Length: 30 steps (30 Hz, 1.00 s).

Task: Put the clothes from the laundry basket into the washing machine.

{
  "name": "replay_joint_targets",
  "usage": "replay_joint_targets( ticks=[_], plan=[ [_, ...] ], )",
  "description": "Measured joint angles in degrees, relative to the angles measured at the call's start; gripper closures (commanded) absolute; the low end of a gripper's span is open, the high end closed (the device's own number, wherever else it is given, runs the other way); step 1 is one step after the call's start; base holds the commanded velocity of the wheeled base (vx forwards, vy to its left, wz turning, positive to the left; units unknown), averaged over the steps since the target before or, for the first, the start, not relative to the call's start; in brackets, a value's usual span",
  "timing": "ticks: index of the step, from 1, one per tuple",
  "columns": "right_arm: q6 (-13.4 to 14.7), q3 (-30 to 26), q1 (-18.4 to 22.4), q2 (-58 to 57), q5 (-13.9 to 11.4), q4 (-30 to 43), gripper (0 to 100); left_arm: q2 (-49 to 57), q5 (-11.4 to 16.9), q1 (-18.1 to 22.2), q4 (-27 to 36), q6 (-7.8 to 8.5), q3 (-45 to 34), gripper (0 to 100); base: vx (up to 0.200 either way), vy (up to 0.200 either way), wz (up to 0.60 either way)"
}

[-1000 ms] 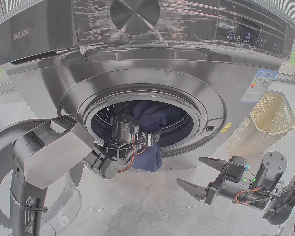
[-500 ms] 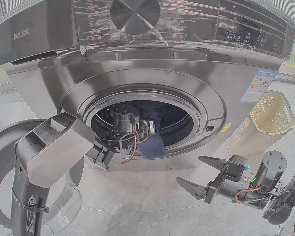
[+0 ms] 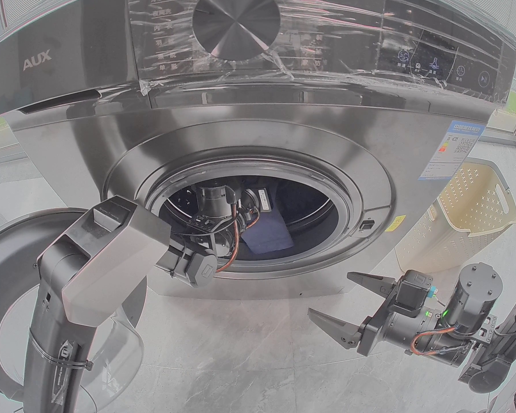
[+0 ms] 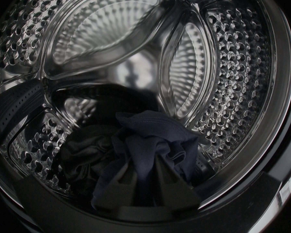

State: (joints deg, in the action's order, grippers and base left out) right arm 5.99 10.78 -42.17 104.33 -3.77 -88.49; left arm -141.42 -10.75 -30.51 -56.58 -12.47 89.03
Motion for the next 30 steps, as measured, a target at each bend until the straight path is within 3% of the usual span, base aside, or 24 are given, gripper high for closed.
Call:
replay_joint_targets(
  ticks=[16, 17, 22, 30],
  plan=[
    [0.0, 0.0, 0.0, 0.0, 0.0, 0.0, 0, 0.6, 1.5, -0.9, 1.5, 0.76, -9.2, 0, 0.0, 0.0, 0.0],
    [0.0, 0.0, 0.0, 0.0, 0.0, 0.0, 0, 0.5, 1.5, -1.0, 1.5, 0.84, -9.5, 100, 0.0, 0.0, 0.0],
    [0.0, 0.1, 0.0, 0.0, 0.0, 0.0, 0, -0.1, 1.5, -0.7, 1.7, 2.07, -10.1, 100, 0.0, 0.0, 0.0],
    [0.0, 0.3, 0.0, 0.1, 0.0, 0.0, 0, -1.1, 1.0, -0.5, 1.8, 2.07, -8.2, 100, 0.0, 0.0, 0.0]
  ],
)
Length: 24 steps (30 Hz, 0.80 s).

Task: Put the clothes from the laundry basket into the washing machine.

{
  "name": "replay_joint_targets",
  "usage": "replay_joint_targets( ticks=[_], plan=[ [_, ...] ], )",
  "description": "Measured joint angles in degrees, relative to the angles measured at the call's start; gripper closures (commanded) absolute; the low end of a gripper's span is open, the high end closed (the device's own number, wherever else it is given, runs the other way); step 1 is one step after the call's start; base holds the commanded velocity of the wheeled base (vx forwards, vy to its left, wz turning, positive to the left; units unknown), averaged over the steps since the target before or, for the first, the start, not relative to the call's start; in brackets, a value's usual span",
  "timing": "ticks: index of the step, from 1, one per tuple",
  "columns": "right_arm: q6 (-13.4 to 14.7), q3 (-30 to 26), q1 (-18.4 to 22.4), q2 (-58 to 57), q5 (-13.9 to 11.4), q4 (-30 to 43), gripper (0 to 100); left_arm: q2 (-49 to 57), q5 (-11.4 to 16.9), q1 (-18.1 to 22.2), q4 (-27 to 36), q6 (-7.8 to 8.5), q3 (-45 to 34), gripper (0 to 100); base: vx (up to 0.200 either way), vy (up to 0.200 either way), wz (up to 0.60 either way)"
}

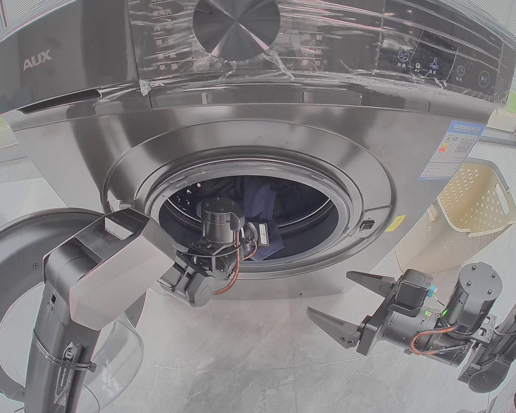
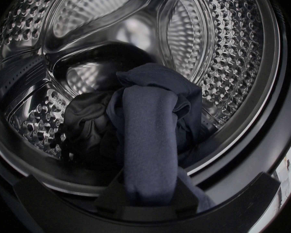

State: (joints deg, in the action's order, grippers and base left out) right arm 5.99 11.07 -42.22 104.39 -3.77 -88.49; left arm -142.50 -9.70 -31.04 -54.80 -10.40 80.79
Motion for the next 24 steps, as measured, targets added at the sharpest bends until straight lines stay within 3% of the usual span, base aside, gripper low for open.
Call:
replay_joint_targets(
  ticks=[10, 22, 23, 24],
  plan=[
    [0.1, 0.0, -0.5, 0.1, 0.0, 0.0, 0, -3.2, -2.4, 0.4, -6.0, -1.56, 10.3, 100, 0.0, 0.0, 0.0],
    [0.1, -0.1, -0.8, 0.5, 0.0, 0.0, 0, -9.4, -5.6, 1.8, -7.4, -1.32, 26.5, 100, 0.0, 0.0, 0.0],
    [0.1, -0.1, -0.8, 0.6, 0.0, 0.0, 0, -9.8, -5.6, 1.9, -7.1, -1.28, 26.9, 0, 0.0, 0.0, 0.0],
    [0.1, -0.1, -0.8, 0.7, 0.0, 0.0, 0, -10.0, -5.6, 2.0, -6.9, -1.23, 27.0, 0, 0.0, 0.0, 0.0]
  ],
)
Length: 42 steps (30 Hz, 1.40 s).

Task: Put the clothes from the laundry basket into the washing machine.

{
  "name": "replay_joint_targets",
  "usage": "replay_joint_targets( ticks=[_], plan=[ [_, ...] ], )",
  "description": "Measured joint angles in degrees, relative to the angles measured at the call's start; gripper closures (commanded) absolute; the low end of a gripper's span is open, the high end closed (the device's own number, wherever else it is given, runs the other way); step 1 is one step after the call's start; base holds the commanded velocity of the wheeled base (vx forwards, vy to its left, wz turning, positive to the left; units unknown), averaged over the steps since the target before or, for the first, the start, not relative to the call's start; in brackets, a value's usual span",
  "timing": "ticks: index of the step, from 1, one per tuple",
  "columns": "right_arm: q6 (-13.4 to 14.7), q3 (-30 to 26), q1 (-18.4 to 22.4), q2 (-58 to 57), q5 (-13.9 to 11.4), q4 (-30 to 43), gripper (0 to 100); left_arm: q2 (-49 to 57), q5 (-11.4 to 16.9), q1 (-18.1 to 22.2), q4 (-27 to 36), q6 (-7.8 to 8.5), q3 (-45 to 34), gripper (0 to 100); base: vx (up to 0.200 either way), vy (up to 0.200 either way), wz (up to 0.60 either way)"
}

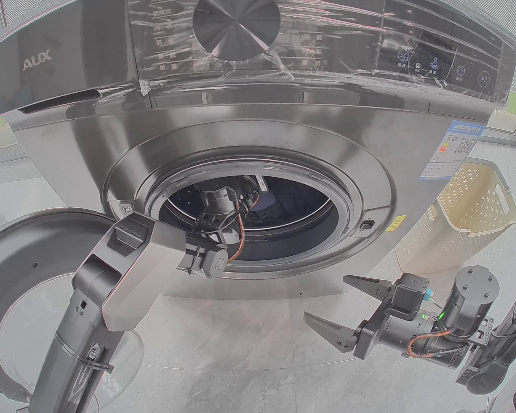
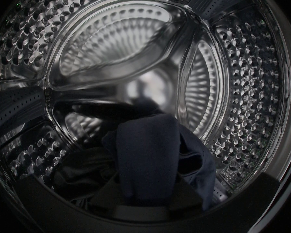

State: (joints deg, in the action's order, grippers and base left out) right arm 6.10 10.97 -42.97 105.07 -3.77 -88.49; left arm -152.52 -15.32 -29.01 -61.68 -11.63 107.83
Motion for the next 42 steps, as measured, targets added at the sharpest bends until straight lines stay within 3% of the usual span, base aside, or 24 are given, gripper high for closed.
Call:
replay_joint_targets(
  ticks=[11, 20, 24, 32, 36, 42],
  plan=[
    [0.1, -0.1, 0.0, 0.3, 0.0, 0.0, 0, -1.0, -0.1, -0.5, 0.8, -0.02, -1.1, 0, 0.0, 0.0, 0.0],
    [0.3, -0.3, 0.0, 0.3, 0.0, 0.0, 0, 2.5, -0.8, -2.9, 0.0, 1.29, -11.2, 0, 0.0, 0.0, 0.0],
    [0.3, -0.5, 0.0, 0.2, 0.0, 0.0, 0, 5.5, -0.7, -5.0, -1.2, 2.39, -18.8, 0, 0.0, 0.0, 0.0],
    [0.3, -1.5, 0.2, -0.1, 0.0, 0.0, 0, 11.9, 0.2, -10.7, -9.8, 7.12, -38.5, 0, 0.0, 0.0, 0.0],
    [0.3, -2.4, 0.3, -0.8, 0.0, 0.0, 0, 17.1, 0.4, -13.0, -12.2, 7.89, -48.8, 0, 0.0, 0.0, 0.0],
    [0.3, -4.6, 0.6, -3.2, 0.6, 0.0, 0, 27.9, 1.1, -16.1, -14.7, 7.5, -64.5, 0, 0.0, 0.0, 0.0]
  ],
)
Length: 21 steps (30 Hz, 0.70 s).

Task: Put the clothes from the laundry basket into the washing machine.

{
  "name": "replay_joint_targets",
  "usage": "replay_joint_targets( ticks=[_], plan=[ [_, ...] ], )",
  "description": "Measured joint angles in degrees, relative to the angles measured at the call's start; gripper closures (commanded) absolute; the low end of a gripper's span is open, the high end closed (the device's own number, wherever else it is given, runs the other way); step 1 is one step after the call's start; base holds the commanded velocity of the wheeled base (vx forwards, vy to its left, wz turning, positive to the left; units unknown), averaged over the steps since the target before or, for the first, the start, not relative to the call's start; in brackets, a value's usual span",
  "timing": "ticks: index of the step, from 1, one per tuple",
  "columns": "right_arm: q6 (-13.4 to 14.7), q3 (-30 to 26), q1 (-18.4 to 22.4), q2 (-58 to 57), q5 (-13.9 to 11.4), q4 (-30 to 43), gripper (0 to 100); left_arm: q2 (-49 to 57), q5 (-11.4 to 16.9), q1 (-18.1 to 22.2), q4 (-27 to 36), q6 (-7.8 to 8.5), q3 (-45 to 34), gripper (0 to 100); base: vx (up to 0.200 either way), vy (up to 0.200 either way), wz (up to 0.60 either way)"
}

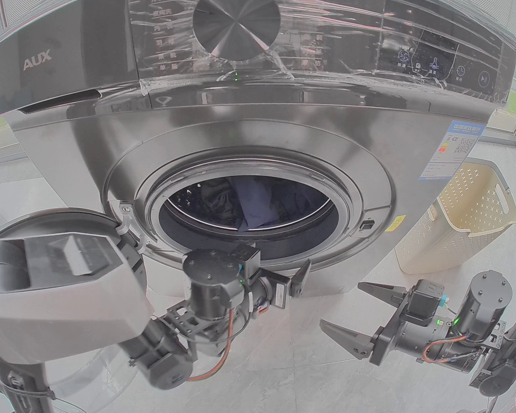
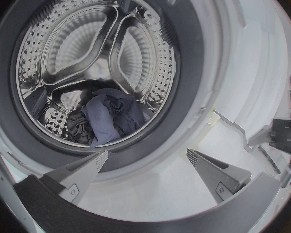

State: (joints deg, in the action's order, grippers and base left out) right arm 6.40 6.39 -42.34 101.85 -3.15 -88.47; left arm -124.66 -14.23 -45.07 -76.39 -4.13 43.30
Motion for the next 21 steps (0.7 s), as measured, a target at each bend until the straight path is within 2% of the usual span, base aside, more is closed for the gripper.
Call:
replay_joint_targets(
  ticks=[9, 15, 21],
  plan=[
    [0.0, -4.6, 2.1, -7.2, 1.1, 0.5, 0, 15.8, 0.9, -3.7, -5.4, -0.27, -19.8, 0, 0.0, 0.0, 0.0],
    [-0.1, -5.3, 5.5, -11.1, 1.5, 0.7, 0, 22.2, 0.7, -4.3, -10.8, -0.44, -28.4, 0, -0.2, 0.0, 0.0],
    [-0.3, -5.4, 10.0, -14.1, 1.8, 1.4, 0, 28.0, 0.4, -3.5, -12.1, -0.66, -34.9, 0, -0.2, 0.0, 0.0]
  ],
)
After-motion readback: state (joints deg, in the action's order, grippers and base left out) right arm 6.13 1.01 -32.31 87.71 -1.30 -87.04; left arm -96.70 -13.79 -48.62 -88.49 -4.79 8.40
